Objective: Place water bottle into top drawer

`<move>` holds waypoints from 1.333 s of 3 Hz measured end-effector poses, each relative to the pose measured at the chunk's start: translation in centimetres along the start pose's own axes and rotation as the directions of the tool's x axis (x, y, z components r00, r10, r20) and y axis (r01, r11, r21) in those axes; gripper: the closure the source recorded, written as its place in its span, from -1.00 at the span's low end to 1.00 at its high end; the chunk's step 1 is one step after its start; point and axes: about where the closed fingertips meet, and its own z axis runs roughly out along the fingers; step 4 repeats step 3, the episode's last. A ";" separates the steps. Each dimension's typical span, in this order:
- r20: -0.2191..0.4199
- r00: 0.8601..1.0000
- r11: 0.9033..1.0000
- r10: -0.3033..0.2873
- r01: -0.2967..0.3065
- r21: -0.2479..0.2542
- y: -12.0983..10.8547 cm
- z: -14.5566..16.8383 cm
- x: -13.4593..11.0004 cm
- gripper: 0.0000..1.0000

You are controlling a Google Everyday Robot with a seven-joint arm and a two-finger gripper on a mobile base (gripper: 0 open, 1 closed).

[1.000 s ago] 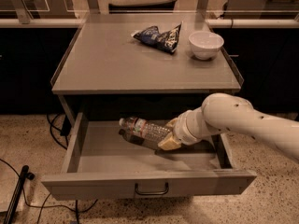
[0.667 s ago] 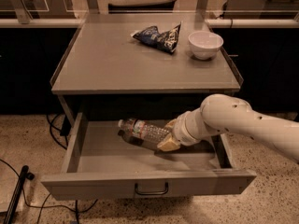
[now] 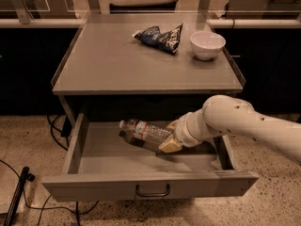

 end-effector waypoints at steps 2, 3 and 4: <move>0.000 1.000 1.000 0.000 0.000 0.000 0.0 0.0 0.0 -1.00; 0.000 1.000 1.000 0.000 0.000 0.000 0.0 0.0 0.0 -1.00; 0.000 1.000 1.000 0.000 0.000 0.000 0.0 0.0 0.0 -1.00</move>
Offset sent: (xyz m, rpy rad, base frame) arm 0.0000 0.0000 0.0000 0.0000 0.0000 0.0000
